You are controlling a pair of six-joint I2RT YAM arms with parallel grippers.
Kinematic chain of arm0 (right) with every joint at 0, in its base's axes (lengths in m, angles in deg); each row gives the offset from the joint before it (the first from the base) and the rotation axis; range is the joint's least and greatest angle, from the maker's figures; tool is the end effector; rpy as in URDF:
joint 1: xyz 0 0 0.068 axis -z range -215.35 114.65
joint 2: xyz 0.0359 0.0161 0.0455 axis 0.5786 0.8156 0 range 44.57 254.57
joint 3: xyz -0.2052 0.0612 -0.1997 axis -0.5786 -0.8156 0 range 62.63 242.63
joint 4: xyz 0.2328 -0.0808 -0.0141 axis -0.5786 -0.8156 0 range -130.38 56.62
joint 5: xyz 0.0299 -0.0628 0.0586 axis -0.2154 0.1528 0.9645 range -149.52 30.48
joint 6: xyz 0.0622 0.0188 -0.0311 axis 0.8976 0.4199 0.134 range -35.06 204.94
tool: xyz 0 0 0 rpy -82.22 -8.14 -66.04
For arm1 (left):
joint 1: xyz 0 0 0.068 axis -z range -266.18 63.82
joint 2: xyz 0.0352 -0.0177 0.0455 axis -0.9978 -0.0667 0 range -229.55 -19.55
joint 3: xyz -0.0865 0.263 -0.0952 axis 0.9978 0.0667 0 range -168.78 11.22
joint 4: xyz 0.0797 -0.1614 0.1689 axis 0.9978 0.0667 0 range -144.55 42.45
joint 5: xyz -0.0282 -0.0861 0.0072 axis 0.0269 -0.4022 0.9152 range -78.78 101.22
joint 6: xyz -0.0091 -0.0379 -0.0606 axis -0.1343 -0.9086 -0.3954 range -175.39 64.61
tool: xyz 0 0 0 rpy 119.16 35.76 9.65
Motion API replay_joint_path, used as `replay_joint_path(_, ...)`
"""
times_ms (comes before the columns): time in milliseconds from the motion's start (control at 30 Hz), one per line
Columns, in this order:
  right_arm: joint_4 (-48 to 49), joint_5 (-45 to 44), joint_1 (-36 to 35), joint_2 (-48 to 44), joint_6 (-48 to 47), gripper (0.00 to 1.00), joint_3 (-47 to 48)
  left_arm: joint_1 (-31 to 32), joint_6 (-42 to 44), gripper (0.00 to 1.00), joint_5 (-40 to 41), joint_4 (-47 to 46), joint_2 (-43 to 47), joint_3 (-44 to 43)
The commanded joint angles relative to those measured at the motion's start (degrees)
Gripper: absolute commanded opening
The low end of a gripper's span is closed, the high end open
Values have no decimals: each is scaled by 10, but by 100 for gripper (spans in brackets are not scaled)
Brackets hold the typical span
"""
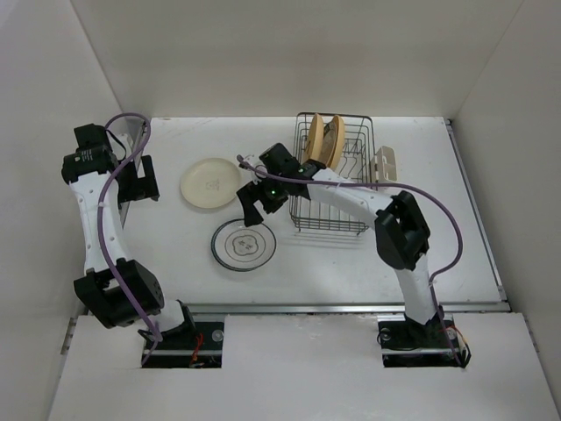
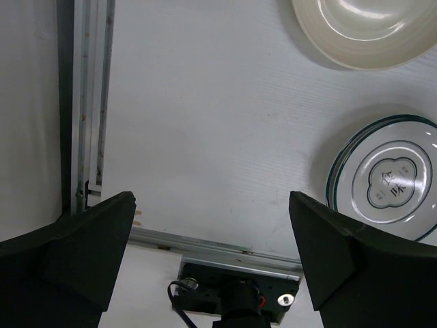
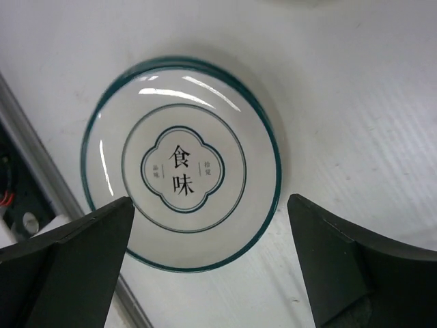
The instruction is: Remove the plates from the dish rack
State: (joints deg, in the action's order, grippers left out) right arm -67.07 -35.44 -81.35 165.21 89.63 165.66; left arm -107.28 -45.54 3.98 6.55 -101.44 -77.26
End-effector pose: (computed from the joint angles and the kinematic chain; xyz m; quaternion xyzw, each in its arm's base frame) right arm 0.3174 0.3636 0.2458 -0.3901 0.8391 0.3166 0.2085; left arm 0.2622 0.0932 0.3728 -0.0741 0.9478 0.0232 0.3093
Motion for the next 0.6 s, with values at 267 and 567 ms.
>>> replay_joint_path(267,23,-221,43,-158,105,100,102,-1,0,94,-3,2,7,-7)
replay_joint_path(567,-108,-489,183,-123,179,100,226,-1,0,94,-15,2,-16,-34)
